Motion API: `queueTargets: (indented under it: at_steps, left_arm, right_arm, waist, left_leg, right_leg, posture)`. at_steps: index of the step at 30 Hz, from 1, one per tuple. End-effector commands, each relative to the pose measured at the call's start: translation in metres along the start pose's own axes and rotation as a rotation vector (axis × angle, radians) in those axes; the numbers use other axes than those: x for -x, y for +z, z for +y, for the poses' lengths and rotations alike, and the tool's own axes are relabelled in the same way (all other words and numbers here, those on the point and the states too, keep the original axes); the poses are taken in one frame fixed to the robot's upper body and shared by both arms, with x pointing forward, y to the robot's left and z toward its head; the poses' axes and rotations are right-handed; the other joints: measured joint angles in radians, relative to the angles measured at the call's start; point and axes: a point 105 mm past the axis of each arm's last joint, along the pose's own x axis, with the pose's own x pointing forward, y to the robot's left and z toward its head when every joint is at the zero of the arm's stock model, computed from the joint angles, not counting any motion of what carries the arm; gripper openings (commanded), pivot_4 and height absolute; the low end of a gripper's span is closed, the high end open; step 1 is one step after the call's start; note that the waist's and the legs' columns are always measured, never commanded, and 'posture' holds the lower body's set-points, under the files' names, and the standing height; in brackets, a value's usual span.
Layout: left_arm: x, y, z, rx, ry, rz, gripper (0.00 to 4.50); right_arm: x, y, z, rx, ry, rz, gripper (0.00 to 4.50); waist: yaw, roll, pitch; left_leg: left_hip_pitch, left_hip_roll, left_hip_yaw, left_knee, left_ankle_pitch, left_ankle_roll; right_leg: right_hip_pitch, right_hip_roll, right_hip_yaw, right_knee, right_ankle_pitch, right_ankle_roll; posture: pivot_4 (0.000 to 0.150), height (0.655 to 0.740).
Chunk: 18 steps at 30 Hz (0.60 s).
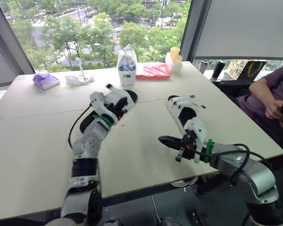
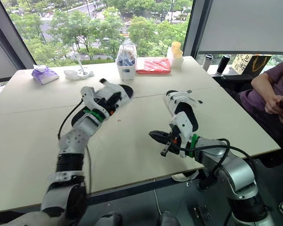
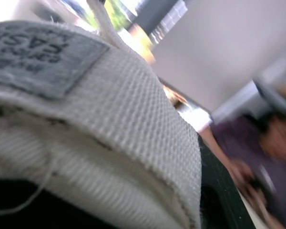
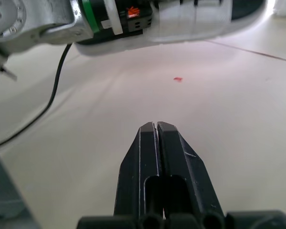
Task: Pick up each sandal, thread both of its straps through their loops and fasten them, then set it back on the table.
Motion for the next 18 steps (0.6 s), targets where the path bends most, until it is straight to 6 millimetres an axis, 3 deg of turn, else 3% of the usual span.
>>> queueTargets:
  at_steps: [1,7,10,16,18]
  left_arm:
    - [-0.012,0.007,0.01,-0.012,0.161,-0.172,0.42]
    - [-0.013,-0.012,0.043,-0.016,0.384,-0.171,0.42]
    - [-0.011,-0.013,0.054,-0.021,0.425,-0.163,1.46]
    - [-0.007,-0.019,0.055,-0.067,0.411,-0.149,4.27]
    - [-0.004,-0.026,0.052,-0.121,0.362,-0.107,4.4]
  right_arm:
    - [-0.006,0.013,-0.004,0.052,-0.008,-0.049,0.0]
    - [-0.013,0.011,0.002,0.079,0.036,-0.035,0.0]
    - [-0.013,0.009,0.003,0.084,0.039,-0.028,0.0]
    - [-0.012,0.005,0.006,0.086,0.047,-0.017,0.0]
    - [-0.011,0.004,0.006,0.086,0.05,-0.013,0.0]
  waist:
    - [0.001,0.0,0.0]
    - [-0.002,0.0,0.0]
    - [-0.001,0.0,0.0]
    - [-0.003,0.0,0.0]
    - [-0.006,0.001,-0.001]
  left_leg:
    - [0.0,0.0,0.0,-0.001,0.0,0.0]
    - [-0.001,0.0,0.0,-0.002,-0.001,0.001]
    - [-0.001,0.0,0.0,-0.002,-0.001,0.001]
    - [0.0,0.0,0.0,0.0,0.0,0.0]
    - [0.002,0.0,0.0,-0.001,0.0,0.0]
  right_leg:
    - [0.0,0.0,0.0,0.0,0.0,0.0]
    - [0.0,0.0,0.0,-0.002,0.001,0.005]
    - [-0.001,0.0,-0.001,-0.001,0.001,0.006]
    - [0.0,0.0,0.0,0.001,0.001,0.005]
    - [0.001,0.0,0.0,0.001,0.001,0.005]
  posture:
    - [0.15,0.74]
    - [0.15,0.74]
    - [0.15,0.74]
    - [0.15,0.74]
    - [0.15,0.74]
